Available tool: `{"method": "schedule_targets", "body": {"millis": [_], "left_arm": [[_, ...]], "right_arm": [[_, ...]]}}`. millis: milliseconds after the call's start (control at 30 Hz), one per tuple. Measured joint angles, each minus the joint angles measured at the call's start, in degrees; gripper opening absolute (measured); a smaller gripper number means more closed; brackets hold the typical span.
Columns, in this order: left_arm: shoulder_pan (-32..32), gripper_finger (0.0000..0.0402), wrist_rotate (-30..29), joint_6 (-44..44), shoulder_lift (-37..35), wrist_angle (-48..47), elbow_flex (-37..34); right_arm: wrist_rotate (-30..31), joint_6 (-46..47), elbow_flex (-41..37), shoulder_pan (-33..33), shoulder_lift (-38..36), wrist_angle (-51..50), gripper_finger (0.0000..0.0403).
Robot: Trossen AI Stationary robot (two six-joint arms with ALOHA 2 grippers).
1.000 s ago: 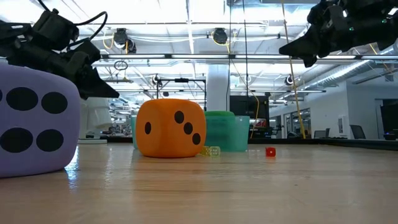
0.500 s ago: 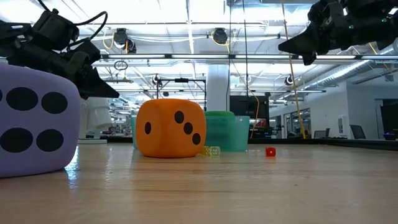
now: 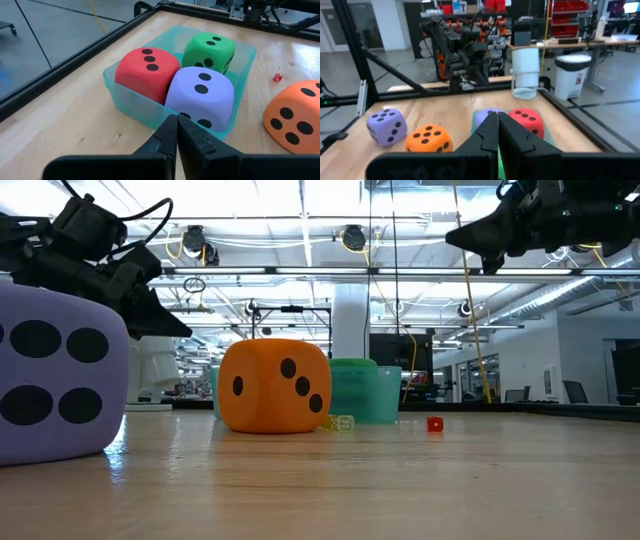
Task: Pick & Place Dice
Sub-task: Put the large orange dice into the light blue bin
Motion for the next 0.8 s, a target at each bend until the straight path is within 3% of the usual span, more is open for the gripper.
{"method": "schedule_targets", "body": {"millis": [267,533,800], "left_arm": [[0.0,0.0019,0.0,-0.1,0.0,0.0,0.0],[0.0,0.0019,0.0,-0.1,0.0,0.0,0.0],[0.0,0.0019,0.0,-0.1,0.0,0.0,0.0]], "right_arm": [[0.2,1.0,0.0,1.7,1.7,0.6,0.0],[4.5,0.5,0.0,3.9,7.2,3.0,0.0],[4.6,-1.7,0.0,4.5,11.9,3.4,0.0]]}}
